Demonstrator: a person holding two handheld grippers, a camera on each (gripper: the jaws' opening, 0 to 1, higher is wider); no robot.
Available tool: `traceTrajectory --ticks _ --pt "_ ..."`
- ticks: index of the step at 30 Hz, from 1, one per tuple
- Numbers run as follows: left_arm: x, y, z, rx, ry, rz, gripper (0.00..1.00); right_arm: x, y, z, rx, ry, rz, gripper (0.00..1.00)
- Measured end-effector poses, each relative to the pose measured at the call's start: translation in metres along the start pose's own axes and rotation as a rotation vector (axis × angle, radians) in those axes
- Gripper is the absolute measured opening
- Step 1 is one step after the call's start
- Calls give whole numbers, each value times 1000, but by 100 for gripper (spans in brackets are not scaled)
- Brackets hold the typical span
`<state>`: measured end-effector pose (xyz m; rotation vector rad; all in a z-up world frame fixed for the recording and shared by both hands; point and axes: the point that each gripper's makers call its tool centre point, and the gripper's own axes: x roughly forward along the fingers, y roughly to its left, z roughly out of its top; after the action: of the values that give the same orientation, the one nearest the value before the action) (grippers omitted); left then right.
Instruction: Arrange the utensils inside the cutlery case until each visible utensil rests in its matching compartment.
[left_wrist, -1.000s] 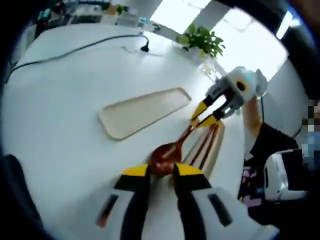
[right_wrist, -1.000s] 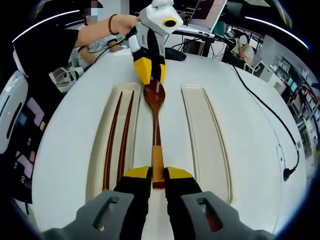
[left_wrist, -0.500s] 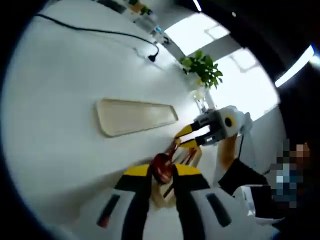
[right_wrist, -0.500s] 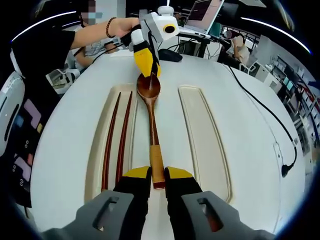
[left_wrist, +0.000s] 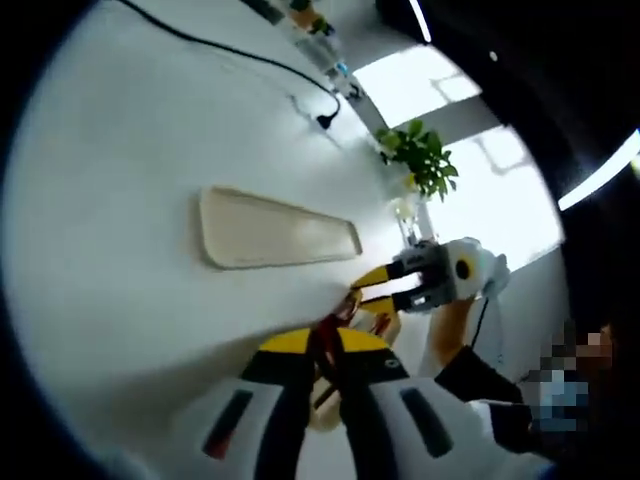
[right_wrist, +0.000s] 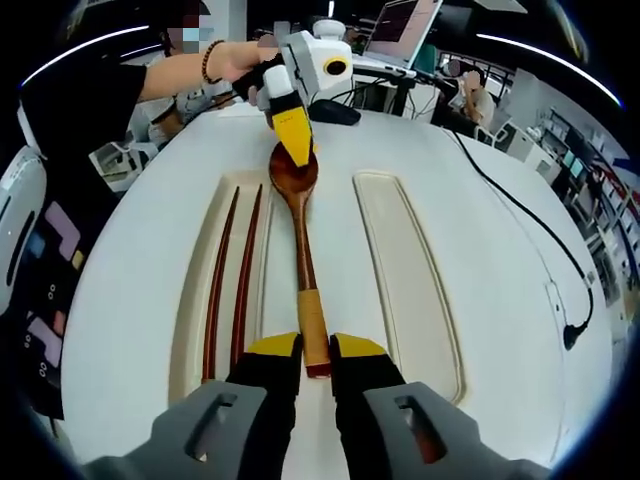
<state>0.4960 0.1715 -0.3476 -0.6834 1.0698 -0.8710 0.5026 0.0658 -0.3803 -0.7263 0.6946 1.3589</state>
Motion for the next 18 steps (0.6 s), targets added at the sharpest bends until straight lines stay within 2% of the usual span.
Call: traceTrajectory --ticks 3,6,12,13,14,18 --pt "-2 -2 7 -27 -34 -14 6 0 0 0 4 -11 3 11" --pt "-2 0 8 -14 -40 -1 5 1 1 1 0 -23 8 11" --pt "-5 3 8 -66 -56 -25 5 0 -1 3 26 -83 15 11" --pt "-5 3 8 -72 -57 -31 5 0 -1 4 25 -87 10 11" --pt "-5 3 8 -72 -63 -32 5 -4 -5 7 19 -95 -24 11" --pt "-6 -3 10 -91 -80 -62 5 -16 -5 14 -9 -107 -58 11"
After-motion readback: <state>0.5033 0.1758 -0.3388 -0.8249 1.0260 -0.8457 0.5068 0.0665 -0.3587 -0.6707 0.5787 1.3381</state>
